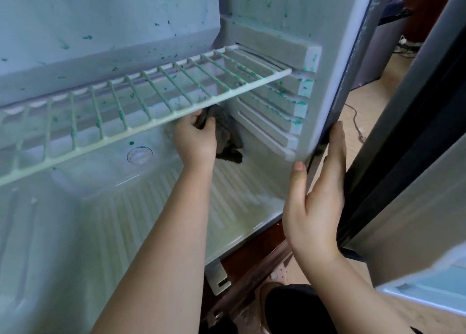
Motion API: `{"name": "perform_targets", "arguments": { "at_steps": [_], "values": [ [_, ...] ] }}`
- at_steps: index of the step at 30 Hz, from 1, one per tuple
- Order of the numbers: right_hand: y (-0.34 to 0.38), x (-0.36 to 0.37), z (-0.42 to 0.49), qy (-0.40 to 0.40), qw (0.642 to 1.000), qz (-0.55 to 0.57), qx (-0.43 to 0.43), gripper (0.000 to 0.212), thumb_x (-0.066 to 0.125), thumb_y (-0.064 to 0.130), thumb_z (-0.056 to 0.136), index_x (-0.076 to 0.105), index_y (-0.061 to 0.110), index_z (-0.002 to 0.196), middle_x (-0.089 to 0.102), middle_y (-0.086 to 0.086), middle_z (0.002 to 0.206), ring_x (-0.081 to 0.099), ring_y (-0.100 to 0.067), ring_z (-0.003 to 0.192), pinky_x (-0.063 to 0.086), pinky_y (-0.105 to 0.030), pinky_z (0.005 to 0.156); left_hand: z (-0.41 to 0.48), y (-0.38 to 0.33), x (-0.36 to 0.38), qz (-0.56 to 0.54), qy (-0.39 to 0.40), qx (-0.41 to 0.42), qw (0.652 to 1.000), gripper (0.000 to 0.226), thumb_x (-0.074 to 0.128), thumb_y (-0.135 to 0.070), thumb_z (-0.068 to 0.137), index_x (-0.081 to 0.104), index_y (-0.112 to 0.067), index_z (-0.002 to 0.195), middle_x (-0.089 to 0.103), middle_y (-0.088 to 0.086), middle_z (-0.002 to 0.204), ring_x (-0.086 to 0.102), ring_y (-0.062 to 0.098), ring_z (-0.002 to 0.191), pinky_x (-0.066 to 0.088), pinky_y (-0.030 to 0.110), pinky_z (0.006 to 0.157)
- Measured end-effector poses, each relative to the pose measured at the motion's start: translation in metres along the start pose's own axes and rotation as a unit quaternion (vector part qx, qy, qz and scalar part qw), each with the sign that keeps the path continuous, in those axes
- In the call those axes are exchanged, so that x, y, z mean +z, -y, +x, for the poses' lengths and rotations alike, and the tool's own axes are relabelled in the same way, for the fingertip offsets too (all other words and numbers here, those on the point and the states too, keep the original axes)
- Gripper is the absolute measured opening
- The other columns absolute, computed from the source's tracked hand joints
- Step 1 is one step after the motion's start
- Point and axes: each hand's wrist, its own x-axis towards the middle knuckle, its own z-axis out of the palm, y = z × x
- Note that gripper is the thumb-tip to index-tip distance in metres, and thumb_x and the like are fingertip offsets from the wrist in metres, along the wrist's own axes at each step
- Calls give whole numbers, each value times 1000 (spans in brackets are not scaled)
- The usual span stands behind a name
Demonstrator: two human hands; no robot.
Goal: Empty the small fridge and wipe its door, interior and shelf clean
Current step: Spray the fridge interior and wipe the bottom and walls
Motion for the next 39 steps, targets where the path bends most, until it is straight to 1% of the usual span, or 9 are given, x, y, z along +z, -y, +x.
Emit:
{"name": "perform_targets", "arguments": {
  "at_steps": [3,10,14,18,21,25,30,32,39],
  "values": [
    [-3,2,2,12,1000,19,7,63,43,11,95,14,9,152,20,-1,159,18,-6,145,17,-13,114,5,10,16,-53,28,-17,998,26,69,-4,84,69,-3,110,71,13,107,67,29,101,52,42,94],
    [-5,1,2,11,1000,11,1,62,42,11,95,15,6,151,20,-3,158,17,-5,145,18,-22,117,-5,6,22,-57,44,12,997,38,57,-19,80,71,-9,114,73,6,107,67,25,101,52,41,95],
    [-2,-2,2,15,1000,15,10,62,42,13,96,15,9,151,21,-1,158,17,-4,145,16,-15,115,0,-20,19,-30,8,75,997,27,61,-9,90,71,-10,116,72,8,111,65,22,107,47,28,96],
    [1,-2,1,18,999,27,22,62,42,15,96,14,13,152,20,0,158,17,-4,145,16,-15,115,-8,-7,16,29,43,113,992,32,57,-6,94,63,-6,125,67,11,122,61,22,114,35,10,87],
    [2,-2,1,14,999,29,25,62,43,13,96,15,11,151,21,0,157,18,-2,144,15,-9,112,-12,2,16,50,46,110,992,32,58,-7,93,64,-6,125,67,14,120,64,26,111,40,18,87],
    [3,0,1,5,999,32,29,62,43,12,96,17,10,151,23,0,157,19,-3,143,16,-8,111,1,-25,16,-3,-12,155,988,25,61,-13,89,73,-11,110,74,10,101,68,27,95,51,34,87],
    [0,0,0,5,999,37,30,61,43,13,96,18,13,151,23,1,158,21,-6,144,19,-24,117,0,-18,12,-26,10,138,990,28,62,-23,82,75,-14,106,74,2,101,68,20,99,51,32,91],
    [1,0,0,4,998,44,37,61,42,13,96,19,14,151,23,3,158,20,-4,144,19,-30,118,0,-25,12,-30,8,139,990,22,65,-16,84,74,-11,103,72,0,97,67,20,97,51,31,89],
    [2,1,0,-11,998,44,41,59,42,11,95,22,12,151,25,3,157,20,-3,144,20,-32,118,-15,-50,3,-12,-16,305,952,18,62,-2,82,72,-2,97,72,9,99,65,21,97,43,16,90]
  ]
}}
